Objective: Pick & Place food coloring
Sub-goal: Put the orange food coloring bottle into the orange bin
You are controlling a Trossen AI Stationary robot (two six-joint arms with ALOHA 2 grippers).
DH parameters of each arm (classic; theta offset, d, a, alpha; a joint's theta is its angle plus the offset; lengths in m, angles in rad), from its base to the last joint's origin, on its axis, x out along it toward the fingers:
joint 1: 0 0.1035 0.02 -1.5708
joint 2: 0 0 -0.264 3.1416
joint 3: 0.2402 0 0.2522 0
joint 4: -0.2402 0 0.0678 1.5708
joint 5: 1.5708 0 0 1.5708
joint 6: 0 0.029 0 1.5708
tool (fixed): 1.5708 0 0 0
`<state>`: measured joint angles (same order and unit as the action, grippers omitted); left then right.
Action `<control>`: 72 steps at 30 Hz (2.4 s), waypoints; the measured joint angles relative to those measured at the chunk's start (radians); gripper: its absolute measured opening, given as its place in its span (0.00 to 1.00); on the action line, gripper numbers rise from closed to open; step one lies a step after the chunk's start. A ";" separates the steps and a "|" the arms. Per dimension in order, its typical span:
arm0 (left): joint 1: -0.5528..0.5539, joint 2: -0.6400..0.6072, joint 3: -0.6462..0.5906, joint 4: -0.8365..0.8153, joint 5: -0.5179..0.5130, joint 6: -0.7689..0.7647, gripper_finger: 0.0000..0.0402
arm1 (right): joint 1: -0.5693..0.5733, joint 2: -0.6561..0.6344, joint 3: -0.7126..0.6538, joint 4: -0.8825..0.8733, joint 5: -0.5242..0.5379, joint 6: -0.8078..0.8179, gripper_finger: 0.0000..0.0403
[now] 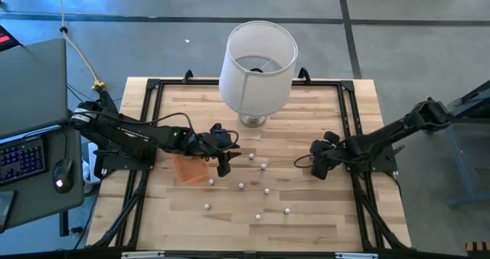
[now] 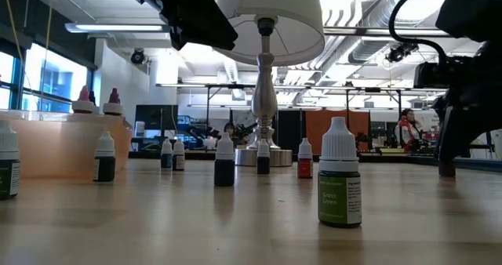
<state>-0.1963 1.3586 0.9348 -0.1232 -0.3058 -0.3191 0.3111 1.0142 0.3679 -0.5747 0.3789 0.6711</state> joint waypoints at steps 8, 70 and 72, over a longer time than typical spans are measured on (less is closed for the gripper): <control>0.000 0.000 0.000 -0.001 0.000 0.000 0.30 | -0.045 0.000 0.000 0.004 -0.031 -0.017 0.31; 0.000 -0.231 0.218 -0.518 -0.266 0.064 0.30 | -0.168 1.370 1.386 0.760 -0.121 -0.866 0.32; 0.000 -0.231 0.218 -0.525 -0.251 0.050 0.30 | -0.166 1.368 1.386 0.761 -0.087 -0.882 0.36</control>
<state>-0.1963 1.1275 1.1531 -0.6481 -0.5564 -0.2694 0.1449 2.3823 1.7535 0.1860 0.2916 -0.2112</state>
